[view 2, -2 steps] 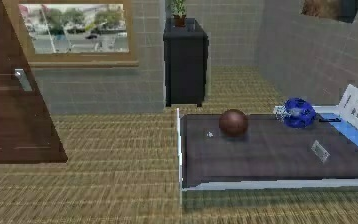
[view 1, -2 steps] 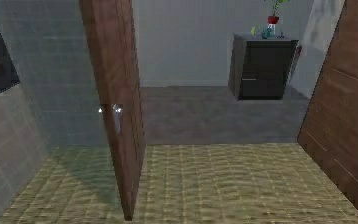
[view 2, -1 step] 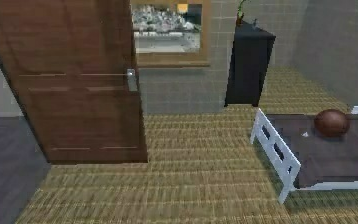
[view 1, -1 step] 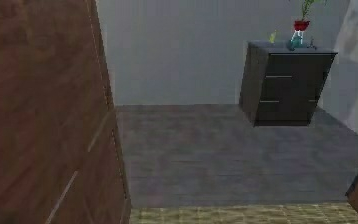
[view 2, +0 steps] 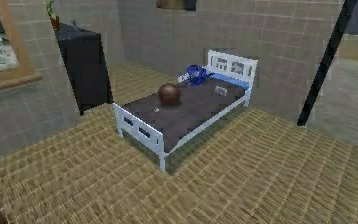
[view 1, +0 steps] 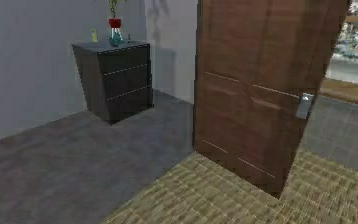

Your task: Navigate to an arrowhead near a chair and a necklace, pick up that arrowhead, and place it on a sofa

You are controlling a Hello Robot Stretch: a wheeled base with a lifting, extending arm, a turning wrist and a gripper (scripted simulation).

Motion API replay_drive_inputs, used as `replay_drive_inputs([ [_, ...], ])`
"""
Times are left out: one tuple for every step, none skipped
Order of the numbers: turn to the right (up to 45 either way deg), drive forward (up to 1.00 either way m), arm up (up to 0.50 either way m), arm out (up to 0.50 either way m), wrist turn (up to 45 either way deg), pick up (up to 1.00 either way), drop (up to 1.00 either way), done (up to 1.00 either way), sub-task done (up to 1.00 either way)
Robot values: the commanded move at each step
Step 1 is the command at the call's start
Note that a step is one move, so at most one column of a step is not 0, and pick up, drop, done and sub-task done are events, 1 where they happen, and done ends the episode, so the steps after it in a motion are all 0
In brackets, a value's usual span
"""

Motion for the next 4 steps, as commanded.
replay_drive_inputs([
  [45.0,0.0,0.0,0.0,0.0,0.0,0.0,0.0,0.0],
  [15.0,0.0,0.0,0.0,0.0,0.0,0.0,0.0,0.0],
  [0.0,0.25,0.0,0.0,0.0,0.0,0.0,0.0,0.0],
  [-45.0,0.0,0.0,0.0,0.0,0.0,0.0,0.0,0.0],
])
